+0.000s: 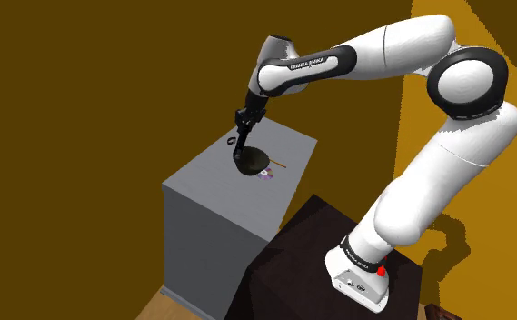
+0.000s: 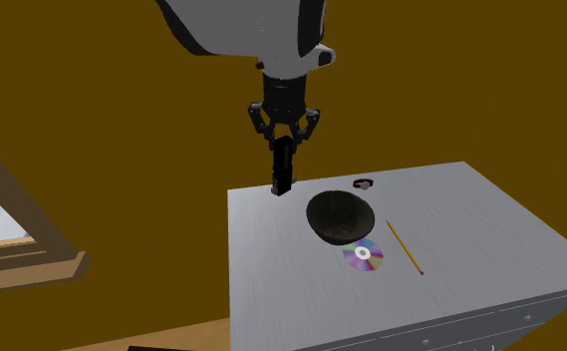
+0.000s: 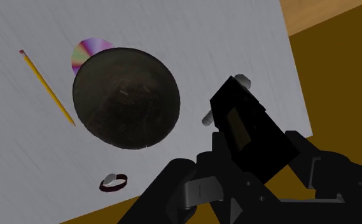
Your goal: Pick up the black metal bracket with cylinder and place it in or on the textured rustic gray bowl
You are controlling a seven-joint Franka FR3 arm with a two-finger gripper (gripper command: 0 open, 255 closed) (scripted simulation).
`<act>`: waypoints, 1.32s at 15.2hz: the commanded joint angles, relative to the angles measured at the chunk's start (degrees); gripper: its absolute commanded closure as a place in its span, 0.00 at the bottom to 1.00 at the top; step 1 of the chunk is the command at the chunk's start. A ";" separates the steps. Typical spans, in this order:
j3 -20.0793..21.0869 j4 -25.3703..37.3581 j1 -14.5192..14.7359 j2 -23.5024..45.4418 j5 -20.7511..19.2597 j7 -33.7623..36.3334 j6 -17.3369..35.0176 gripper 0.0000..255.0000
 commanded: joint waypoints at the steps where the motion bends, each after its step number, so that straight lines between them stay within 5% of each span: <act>1: -1.34 1.20 -1.31 0.09 0.40 -2.93 -1.23 1.00; 11: -7.18 13.88 -7.76 5.93 2.73 -15.98 -8.77 1.00; 20: -7.06 9.78 -7.82 8.33 3.51 -16.79 -2.33 1.00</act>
